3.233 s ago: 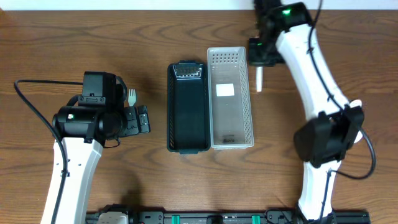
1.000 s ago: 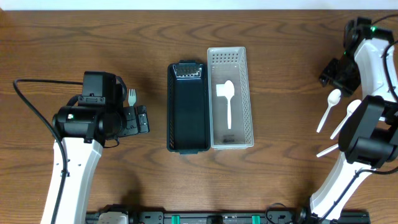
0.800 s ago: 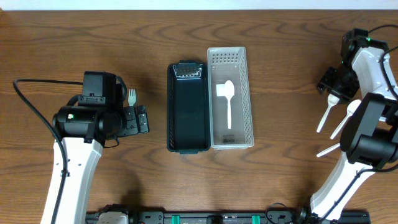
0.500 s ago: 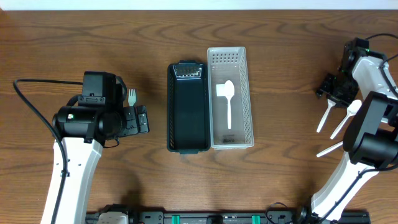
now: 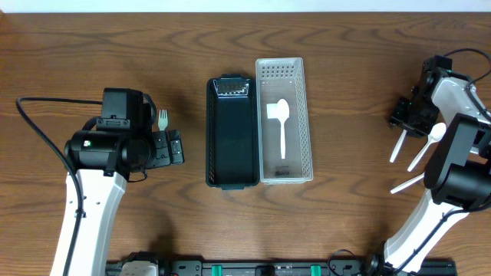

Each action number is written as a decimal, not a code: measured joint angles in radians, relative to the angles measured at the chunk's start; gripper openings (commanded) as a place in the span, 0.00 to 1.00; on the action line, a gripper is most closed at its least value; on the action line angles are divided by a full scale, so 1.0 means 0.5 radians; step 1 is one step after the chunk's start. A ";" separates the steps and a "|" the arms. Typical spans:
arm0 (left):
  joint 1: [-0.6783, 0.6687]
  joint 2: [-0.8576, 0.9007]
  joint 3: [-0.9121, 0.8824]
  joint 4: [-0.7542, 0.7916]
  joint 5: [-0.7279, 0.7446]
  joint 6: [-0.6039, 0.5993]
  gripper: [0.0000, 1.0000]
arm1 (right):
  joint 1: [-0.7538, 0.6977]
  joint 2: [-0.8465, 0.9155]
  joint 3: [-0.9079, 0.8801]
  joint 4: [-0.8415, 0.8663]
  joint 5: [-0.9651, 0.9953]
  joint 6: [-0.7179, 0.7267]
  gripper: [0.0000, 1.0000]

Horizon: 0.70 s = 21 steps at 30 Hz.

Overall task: Pack container
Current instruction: 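Move the right gripper to the white spoons at right, then grasp a white spoon and place it in the white basket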

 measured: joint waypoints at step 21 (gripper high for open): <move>0.000 0.000 0.000 0.000 0.000 0.000 0.98 | -0.002 -0.006 -0.005 -0.005 -0.001 0.031 0.01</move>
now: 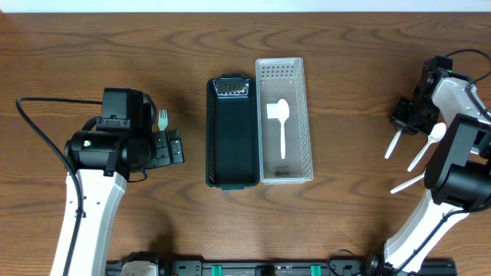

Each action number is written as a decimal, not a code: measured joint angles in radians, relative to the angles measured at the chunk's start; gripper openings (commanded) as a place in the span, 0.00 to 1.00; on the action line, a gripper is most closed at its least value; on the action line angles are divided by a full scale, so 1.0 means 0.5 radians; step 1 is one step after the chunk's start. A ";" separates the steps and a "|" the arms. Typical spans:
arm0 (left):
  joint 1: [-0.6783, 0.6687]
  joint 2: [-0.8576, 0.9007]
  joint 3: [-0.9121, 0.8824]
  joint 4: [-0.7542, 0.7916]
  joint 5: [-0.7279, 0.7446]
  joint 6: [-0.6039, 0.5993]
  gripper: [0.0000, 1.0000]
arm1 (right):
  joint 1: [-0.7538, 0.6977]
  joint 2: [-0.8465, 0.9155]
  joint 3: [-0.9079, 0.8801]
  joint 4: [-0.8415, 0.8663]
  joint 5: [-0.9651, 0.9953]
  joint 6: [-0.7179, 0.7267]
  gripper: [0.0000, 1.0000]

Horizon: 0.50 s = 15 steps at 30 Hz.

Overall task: Pack container
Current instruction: 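Grasp a white spoon and place it in the white basket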

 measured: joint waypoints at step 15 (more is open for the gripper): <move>0.000 0.000 0.000 0.024 0.000 0.000 0.98 | 0.428 -0.555 0.175 -0.131 -0.182 0.010 0.01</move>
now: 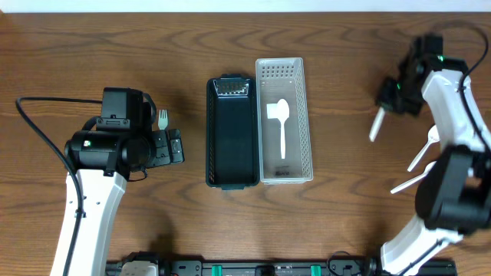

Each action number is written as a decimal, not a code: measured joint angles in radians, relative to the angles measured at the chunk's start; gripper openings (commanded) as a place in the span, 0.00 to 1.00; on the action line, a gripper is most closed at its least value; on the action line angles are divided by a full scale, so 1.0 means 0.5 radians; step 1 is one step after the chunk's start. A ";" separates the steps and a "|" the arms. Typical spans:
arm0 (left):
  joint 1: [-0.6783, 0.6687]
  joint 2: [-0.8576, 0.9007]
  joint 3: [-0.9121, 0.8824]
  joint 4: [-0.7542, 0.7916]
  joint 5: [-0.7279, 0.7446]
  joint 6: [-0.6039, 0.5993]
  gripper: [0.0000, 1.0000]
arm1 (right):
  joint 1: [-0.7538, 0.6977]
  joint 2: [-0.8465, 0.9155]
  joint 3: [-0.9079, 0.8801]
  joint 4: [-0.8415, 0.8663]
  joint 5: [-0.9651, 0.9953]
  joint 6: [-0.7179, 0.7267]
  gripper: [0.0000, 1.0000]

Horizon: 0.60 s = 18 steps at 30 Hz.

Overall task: Pack container
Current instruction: 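Grasp a white spoon and place it in the white basket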

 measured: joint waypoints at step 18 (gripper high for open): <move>0.000 0.000 0.000 0.008 0.000 0.000 0.98 | 1.067 0.183 0.137 0.067 0.113 0.415 0.01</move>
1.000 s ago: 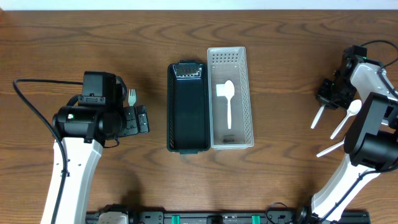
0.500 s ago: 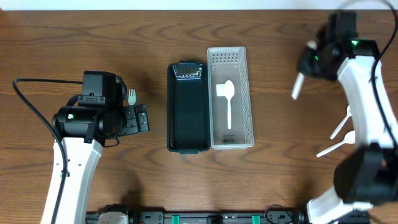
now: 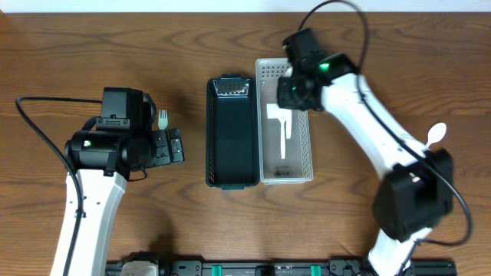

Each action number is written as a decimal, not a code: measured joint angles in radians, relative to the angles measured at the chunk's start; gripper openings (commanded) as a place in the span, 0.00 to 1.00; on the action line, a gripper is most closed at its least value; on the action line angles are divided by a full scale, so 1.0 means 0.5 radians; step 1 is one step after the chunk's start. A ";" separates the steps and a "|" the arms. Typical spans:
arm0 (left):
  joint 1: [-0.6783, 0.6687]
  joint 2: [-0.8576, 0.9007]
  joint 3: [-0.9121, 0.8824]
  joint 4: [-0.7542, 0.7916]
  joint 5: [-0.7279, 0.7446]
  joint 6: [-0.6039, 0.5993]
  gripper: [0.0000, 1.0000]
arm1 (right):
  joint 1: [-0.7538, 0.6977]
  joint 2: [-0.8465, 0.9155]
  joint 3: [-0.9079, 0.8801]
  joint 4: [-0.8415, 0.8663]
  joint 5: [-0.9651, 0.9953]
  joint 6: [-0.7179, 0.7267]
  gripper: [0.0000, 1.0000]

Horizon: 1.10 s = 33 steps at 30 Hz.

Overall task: Pack container
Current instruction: 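Grasp a white spoon and place it in the white basket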

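Observation:
A white slotted basket (image 3: pixel 306 153) stands at the table's middle, with a black tray (image 3: pixel 232 146) against its left side. A white spoon (image 3: pixel 285 146) lies in the basket. My right gripper (image 3: pixel 294 93) hangs over the basket's far half. A white utensil (image 3: pixel 273 113) pokes out from under the gripper, and its length blends with the spoon below. My left gripper (image 3: pixel 176 146) rests left of the black tray, fingers apart and pointing right. A pale green fork (image 3: pixel 163 119) lies just beyond it.
Another white spoon (image 3: pixel 435 136) lies at the right side of the table, partly behind my right arm's base (image 3: pixel 414 203). A black cable (image 3: pixel 34 123) loops over the table left of the left arm.
My right gripper has moved with the white utensil from the table's far right to above the far half of the white basket. The left arm has not moved.
My right gripper was first down at the white utensils on the right of the table. Then it was shut on one, whose handle had shifted. Then it held the utensil clear to the left, and now over the basket. The left arm stayed put.

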 measured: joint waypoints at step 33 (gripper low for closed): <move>0.000 0.000 0.000 0.005 0.000 0.000 0.98 | -0.412 0.039 0.941 -0.811 0.120 0.005 0.41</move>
